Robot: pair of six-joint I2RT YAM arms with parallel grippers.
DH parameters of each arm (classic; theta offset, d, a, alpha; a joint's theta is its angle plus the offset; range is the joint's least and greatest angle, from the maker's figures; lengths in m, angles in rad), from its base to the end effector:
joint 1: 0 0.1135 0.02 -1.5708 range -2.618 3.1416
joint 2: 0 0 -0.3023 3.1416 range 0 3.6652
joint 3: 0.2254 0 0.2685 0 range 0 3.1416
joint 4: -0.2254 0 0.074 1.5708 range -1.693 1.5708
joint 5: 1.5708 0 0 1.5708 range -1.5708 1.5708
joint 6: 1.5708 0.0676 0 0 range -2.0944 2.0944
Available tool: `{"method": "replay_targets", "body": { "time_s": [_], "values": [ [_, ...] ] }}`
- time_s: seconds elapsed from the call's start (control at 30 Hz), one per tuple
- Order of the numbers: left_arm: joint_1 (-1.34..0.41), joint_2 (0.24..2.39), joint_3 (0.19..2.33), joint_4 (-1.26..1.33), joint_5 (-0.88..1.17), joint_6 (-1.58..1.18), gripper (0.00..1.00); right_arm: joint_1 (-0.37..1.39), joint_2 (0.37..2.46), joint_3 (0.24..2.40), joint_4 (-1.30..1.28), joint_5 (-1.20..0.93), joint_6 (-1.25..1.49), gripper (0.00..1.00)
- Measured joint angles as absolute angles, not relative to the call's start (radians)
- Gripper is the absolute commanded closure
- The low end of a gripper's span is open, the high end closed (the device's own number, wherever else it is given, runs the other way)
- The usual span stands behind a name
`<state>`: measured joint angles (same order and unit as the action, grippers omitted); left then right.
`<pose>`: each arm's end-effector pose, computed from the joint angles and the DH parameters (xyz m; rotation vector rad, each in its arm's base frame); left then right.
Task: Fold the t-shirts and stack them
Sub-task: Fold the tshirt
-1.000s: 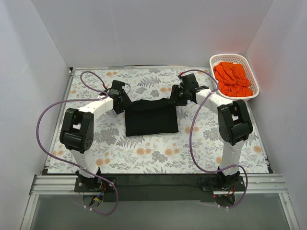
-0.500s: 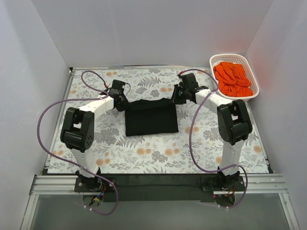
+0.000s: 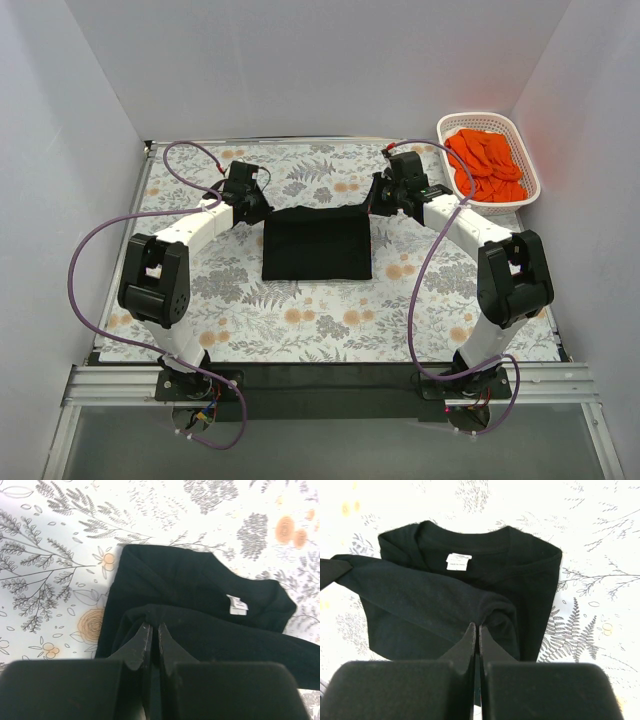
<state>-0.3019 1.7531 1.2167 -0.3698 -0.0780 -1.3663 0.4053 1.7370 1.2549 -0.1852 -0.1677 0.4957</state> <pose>0.4003 -0.1191 0.2173 -1.3374 2.2027 -0.5911 0.4001 0.1839 0.2564 0.0103 2.3144 0.6635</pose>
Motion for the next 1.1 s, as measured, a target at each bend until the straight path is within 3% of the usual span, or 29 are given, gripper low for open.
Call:
{"method": "replay_targets", "body": {
  "time_s": [1.03,1.1],
  "values": [
    [-0.313,1.845,1.214,-0.233,-0.034,-1.323,1.0,0.398,1.77,1.195,-0.176,-0.039,0.521,0.99],
    [-0.313,1.863,1.214,-0.226,-0.034,-1.319,0.96,0.398,1.792,1.195,-0.176,-0.03,0.522,0.97]
  ]
}}
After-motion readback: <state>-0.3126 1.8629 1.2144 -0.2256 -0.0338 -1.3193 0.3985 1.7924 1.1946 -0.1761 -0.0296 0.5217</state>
